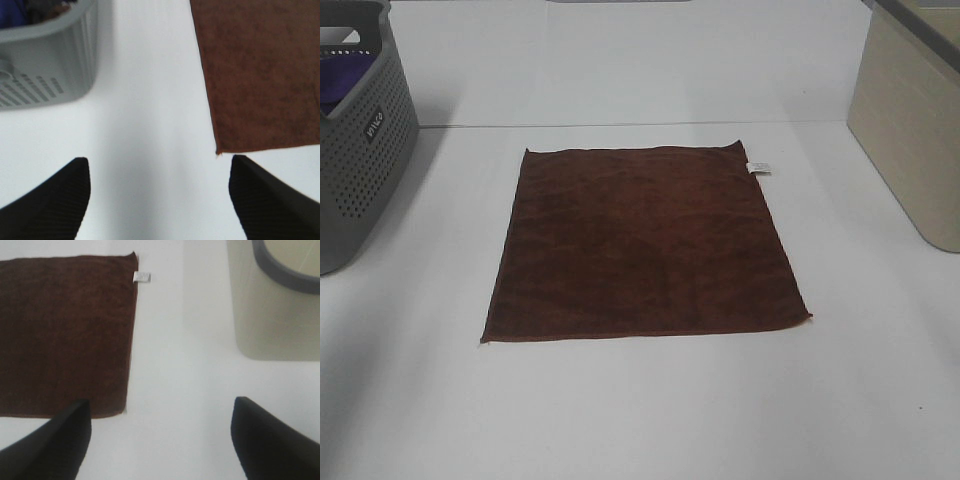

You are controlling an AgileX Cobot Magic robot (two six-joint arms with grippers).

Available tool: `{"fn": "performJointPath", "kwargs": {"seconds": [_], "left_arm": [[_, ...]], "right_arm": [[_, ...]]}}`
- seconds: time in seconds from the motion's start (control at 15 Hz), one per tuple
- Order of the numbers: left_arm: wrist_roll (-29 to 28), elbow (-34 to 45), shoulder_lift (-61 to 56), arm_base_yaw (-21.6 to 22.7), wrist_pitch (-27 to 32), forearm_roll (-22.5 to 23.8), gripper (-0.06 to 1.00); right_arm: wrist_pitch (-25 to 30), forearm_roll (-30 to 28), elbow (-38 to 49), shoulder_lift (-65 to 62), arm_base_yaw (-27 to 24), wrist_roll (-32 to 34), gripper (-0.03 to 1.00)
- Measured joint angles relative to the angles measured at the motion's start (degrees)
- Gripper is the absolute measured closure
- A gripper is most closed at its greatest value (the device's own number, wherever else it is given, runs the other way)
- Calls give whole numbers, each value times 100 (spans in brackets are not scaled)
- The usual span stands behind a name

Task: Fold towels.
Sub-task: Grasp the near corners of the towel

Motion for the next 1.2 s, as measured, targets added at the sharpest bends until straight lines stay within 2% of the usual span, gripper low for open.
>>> {"fn": "performJointPath", "kwargs": {"seconds": [0.27, 0.47, 0.67, 0.73, 0.8, 0.93, 1.2], "left_arm": [[29, -11, 1146, -149, 298, -115, 23], [-40, -11, 1719, -544, 126, -17, 23], [-476, -11, 2584, -1112, -275, 57, 23], [-476, -11, 2584, -1112, -275, 57, 23], [-516, -11, 2893, -1157, -498, -178, 23], [-516, -11, 3060, -1169, -739, -344, 23], [-498, -11, 3289, -1169, -888, -739, 23]], "right_arm": [[384, 218, -126, 1455, 0, -6, 22], [487, 332, -126, 2338, 0, -6, 22], [430, 367, -132, 3203, 0, -6, 22], [430, 367, -132, 3203, 0, -6, 22], [430, 498, -132, 3489, 0, -6, 22], [504, 567, -264, 3673, 0, -6, 22], [728, 756, -693, 3930, -97, -223, 22]]}}
